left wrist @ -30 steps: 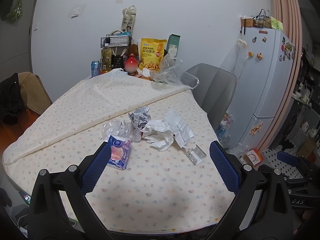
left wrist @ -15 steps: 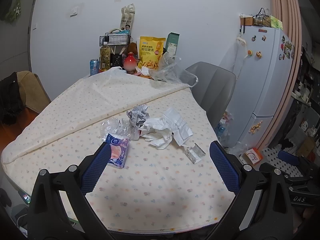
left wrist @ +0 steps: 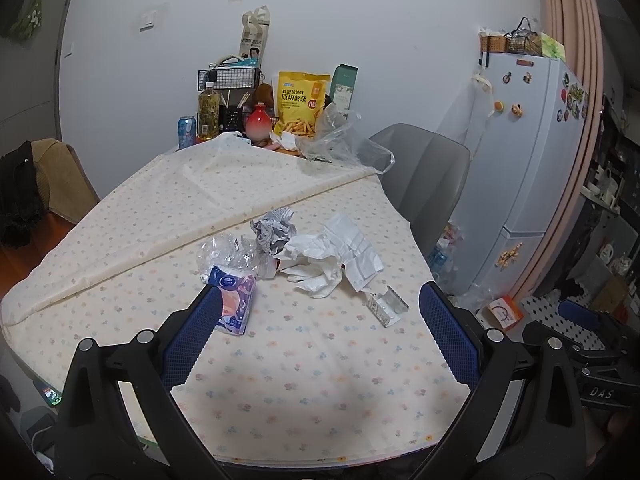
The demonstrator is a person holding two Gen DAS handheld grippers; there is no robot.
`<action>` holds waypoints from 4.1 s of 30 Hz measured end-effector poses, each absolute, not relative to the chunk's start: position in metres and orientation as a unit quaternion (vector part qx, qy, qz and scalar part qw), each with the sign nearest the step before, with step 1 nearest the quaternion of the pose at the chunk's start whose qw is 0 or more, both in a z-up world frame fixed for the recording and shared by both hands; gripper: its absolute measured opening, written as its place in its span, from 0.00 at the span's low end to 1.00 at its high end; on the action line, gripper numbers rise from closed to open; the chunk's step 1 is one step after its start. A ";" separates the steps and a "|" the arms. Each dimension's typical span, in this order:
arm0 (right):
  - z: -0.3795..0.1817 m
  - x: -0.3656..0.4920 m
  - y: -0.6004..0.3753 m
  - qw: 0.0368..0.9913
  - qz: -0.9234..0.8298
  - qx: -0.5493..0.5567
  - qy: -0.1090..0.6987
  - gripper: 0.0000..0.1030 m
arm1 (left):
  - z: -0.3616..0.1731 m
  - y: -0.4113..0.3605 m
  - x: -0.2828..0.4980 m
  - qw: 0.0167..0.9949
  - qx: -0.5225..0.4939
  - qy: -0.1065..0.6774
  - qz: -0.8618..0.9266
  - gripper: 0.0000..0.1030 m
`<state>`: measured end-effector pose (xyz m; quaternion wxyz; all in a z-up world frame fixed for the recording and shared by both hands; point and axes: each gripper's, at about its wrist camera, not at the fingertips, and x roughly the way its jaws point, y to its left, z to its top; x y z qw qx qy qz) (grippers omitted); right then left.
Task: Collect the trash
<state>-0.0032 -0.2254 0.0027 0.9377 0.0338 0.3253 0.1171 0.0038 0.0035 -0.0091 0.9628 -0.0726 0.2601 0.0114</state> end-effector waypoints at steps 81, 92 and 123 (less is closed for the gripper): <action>-0.093 0.125 -0.121 0.855 0.254 -0.029 0.452 0.27 | -0.107 0.101 0.106 0.901 -0.144 0.403 0.076 0.45; -0.052 0.092 -0.136 0.874 0.262 -0.015 0.410 0.27 | -0.061 0.086 0.076 0.925 -0.139 0.348 0.060 0.45; -0.063 0.099 -0.293 0.900 0.139 0.098 0.401 0.28 | -0.048 -0.054 0.136 0.929 -0.056 0.360 -0.057 0.45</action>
